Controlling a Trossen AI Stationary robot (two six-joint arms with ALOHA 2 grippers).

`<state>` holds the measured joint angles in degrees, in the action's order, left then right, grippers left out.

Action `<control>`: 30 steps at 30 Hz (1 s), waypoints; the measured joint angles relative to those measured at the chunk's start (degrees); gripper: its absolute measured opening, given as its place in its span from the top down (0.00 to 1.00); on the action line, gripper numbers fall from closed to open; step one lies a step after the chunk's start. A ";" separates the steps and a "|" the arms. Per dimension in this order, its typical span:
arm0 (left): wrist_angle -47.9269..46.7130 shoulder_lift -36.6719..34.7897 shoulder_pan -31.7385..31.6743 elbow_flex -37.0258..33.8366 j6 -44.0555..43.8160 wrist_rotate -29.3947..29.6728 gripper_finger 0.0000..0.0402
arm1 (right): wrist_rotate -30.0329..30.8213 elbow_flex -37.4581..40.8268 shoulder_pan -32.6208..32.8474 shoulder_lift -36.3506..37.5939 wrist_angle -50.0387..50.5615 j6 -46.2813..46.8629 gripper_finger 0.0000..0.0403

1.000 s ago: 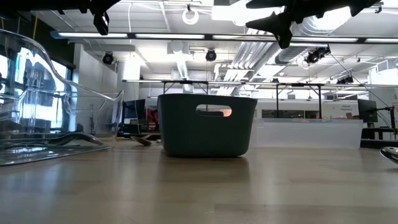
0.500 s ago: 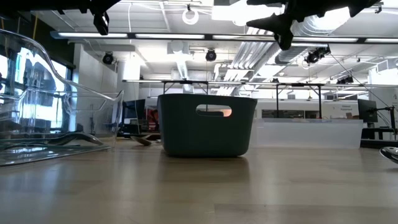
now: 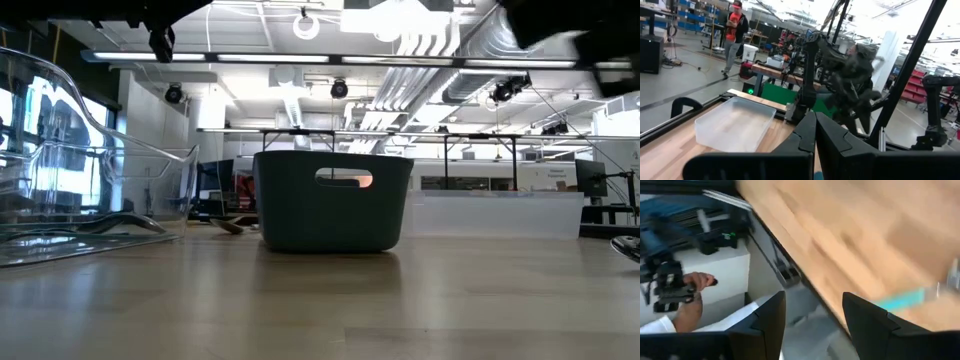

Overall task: Sort silverware by color (type)
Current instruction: Put the light blue spoon into the blue bin

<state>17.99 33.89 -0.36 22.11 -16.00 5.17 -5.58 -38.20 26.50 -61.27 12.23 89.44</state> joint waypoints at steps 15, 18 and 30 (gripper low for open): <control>-0.10 0.00 0.00 0.00 -1.78 0.00 1.00 | 7.07 -0.04 9.40 -17.39 7.66 36.20 0.55; -0.17 0.00 0.00 0.00 -1.82 0.00 1.00 | 5.71 -0.04 8.36 -20.50 5.34 36.55 0.55; -0.78 0.02 0.02 0.02 -1.82 -0.02 1.00 | 2.57 -0.33 7.56 -28.77 1.84 38.34 0.55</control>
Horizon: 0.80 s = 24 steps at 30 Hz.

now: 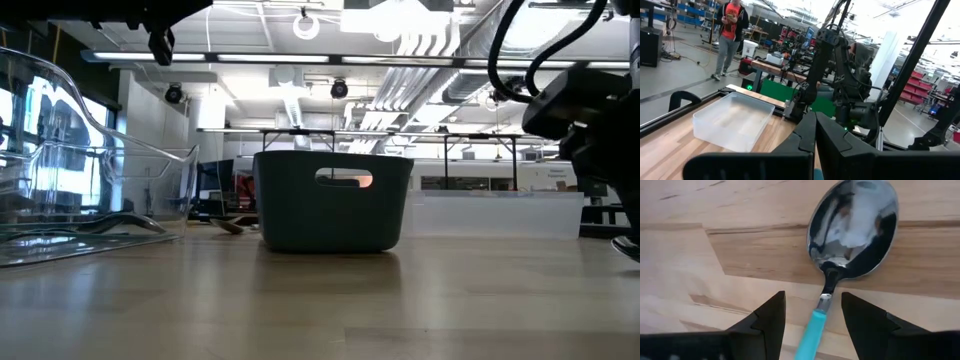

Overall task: Sort silverware by color (type)
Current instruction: Put the light blue spoon into the blue bin

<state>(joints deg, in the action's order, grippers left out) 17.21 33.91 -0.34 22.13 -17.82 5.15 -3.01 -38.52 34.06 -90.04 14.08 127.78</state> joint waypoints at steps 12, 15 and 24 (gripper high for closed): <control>-1.14 0.00 -0.01 -0.01 0.00 0.00 1.00 | -0.35 0.09 0.12 -0.46 4.04 -0.72 0.94; -1.11 0.00 -0.01 0.00 0.00 0.00 1.00 | 0.10 0.11 0.15 -0.46 4.12 -1.90 0.96; -1.09 0.00 -0.01 0.00 0.01 0.00 1.00 | 0.67 0.30 0.15 -0.42 3.15 -5.45 0.98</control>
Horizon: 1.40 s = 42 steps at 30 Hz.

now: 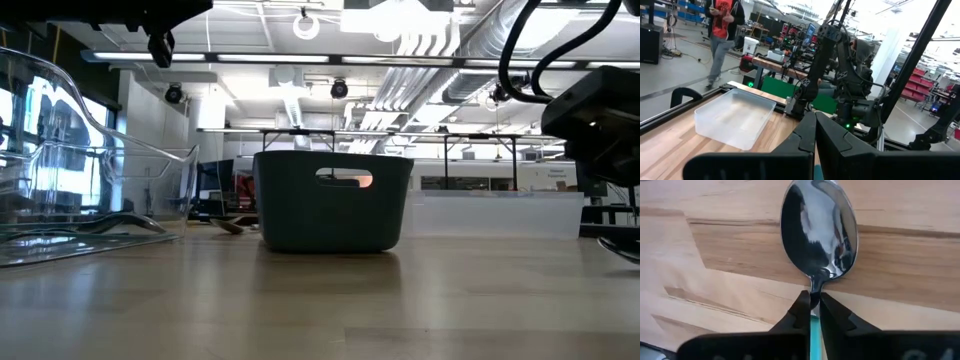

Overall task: Sort silverware by color (type)
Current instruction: Put the light blue spoon into the blue bin

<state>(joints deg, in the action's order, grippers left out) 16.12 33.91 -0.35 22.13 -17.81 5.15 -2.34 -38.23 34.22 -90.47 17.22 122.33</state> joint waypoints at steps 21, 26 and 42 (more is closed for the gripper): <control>3.61 -0.02 -0.01 0.00 2.99 3.41 1.00 | 18.75 0.16 -19.70 19.18 -26.73 -51.53 1.00; 4.22 -0.02 -0.01 0.00 2.62 3.41 1.00 | 12.34 0.14 -26.73 19.25 -40.22 -66.18 1.00; 0.08 9.37 0.00 9.03 1.66 0.93 1.00 | -2.35 -24.27 -36.79 17.46 -22.16 -106.65 1.00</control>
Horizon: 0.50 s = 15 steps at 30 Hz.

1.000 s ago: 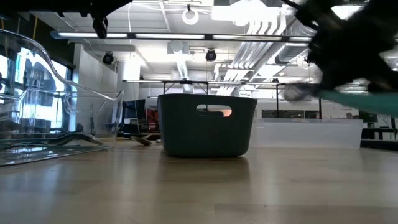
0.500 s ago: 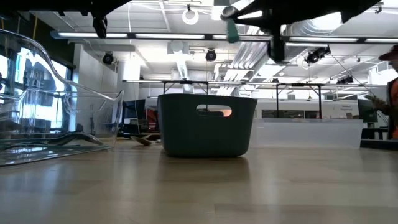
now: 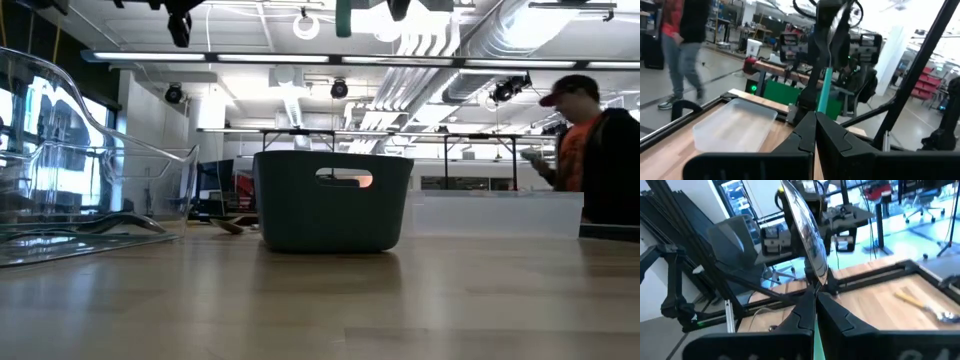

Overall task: Sort silverware by color (type)
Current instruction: Put the light blue spoon into the blue bin

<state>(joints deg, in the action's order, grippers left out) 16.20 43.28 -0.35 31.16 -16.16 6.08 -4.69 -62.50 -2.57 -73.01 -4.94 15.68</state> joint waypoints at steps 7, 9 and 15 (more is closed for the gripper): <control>0.28 3.35 0.01 0.48 -0.25 -2.91 1.00 | -0.02 -0.44 -0.03 -0.13 1.63 1.78 1.00; 0.45 3.38 0.01 0.48 -0.20 -3.31 1.00 | -0.02 -0.44 0.40 -0.45 2.18 2.42 1.00; 0.98 2.52 0.01 0.48 -0.20 -3.31 1.00 | 0.21 -0.40 0.83 -0.67 2.29 3.56 1.00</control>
<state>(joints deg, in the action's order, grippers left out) 17.18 45.80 -0.34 31.64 -16.36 2.76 -4.49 -62.89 -1.74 -73.67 -2.65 19.24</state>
